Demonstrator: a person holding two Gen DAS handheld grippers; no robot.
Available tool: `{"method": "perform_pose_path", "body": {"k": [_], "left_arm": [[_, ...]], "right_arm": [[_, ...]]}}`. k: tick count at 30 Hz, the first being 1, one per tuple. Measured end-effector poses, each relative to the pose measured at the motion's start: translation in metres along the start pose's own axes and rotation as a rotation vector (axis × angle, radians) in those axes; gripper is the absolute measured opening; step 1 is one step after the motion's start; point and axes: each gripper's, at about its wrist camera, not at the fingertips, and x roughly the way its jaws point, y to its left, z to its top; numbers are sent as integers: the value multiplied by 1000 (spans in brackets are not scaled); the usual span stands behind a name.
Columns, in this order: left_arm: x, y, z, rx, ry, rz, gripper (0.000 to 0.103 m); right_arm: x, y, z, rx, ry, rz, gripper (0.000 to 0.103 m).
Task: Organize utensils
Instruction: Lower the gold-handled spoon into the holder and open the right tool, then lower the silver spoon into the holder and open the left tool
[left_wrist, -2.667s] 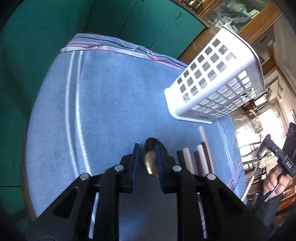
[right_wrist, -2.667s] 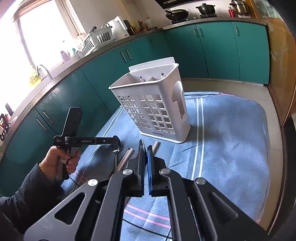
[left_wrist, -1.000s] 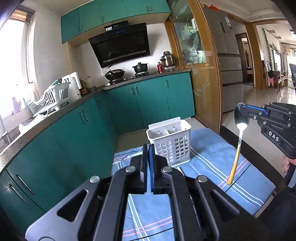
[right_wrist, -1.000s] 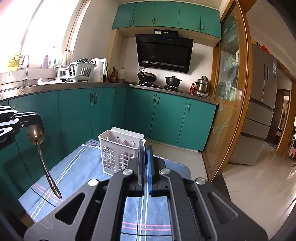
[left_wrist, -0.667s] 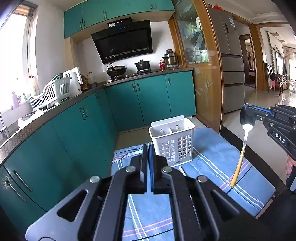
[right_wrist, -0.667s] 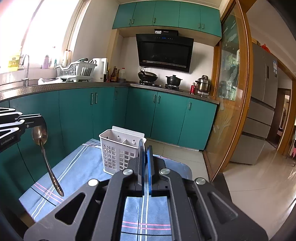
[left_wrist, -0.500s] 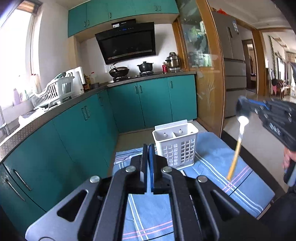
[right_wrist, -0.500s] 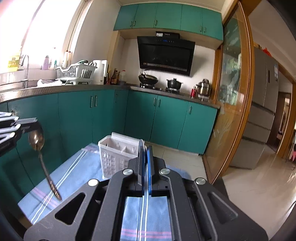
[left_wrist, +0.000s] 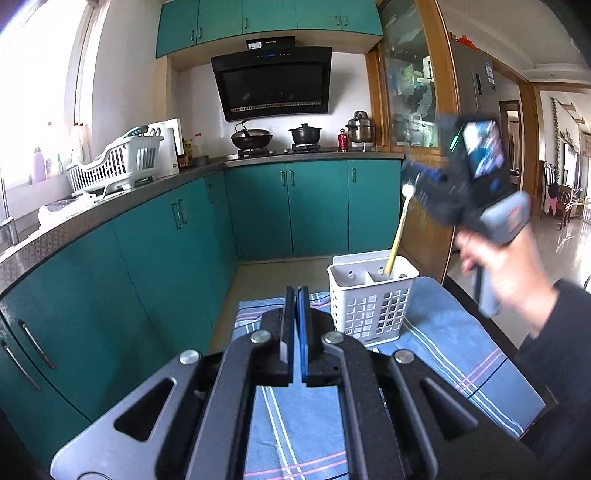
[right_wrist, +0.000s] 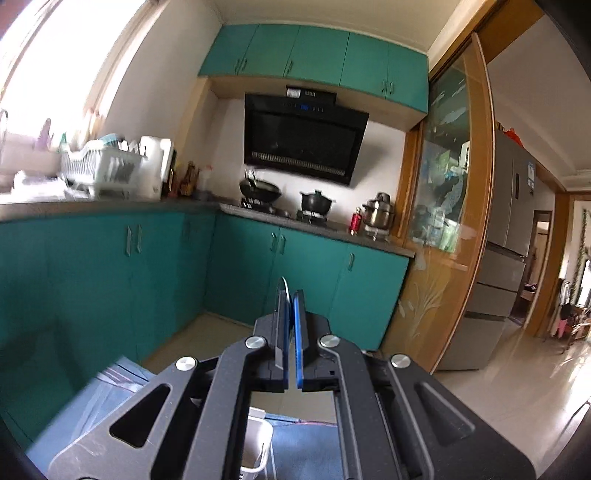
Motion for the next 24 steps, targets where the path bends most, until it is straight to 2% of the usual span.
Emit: {"method": "perform_pose_path", "body": {"k": [5,7,8,9,10,11,15,17,19,21,22,23,24], "left_arm": [[6,10,-3,-19,11,7,2],[8,12,-3,-24,16,10,2],[9,12,-4,-25,18,12,2],[10,12,-4,-27,20,14,2],[10,12,-4,-26,21,13,2],[11,10,-5,-23,21,13,2],[14,7,-6,-24,24,14,2],[17,3,-8,-21,29,20,2],[20,2,-9,-23,27,35,2],[25,-1,-12,-30,30,45,2],[29,-5,-14,-28,33,53,2],[32,-7,-15,-24,30,65,2],[33,-9,-15,-25,23,74,2]], "right_arm": [[33,25,-49,-21,146,38,3],[34,30,-63,-28,167,38,4],[31,31,-69,-39,165,25,12],[29,30,-72,-47,168,17,25],[25,28,-74,-51,171,12,55],[16,23,-75,-52,148,-5,72],[-42,-12,-77,-3,53,-42,84],[-81,-40,-88,91,19,-23,98],[-119,-65,-109,186,-19,-11,100],[-160,-90,-147,294,-87,-45,100],[-168,-96,-159,329,-93,-81,100],[-170,-105,-167,384,-58,-87,100],[-167,-112,-169,436,-31,-40,100]]}}
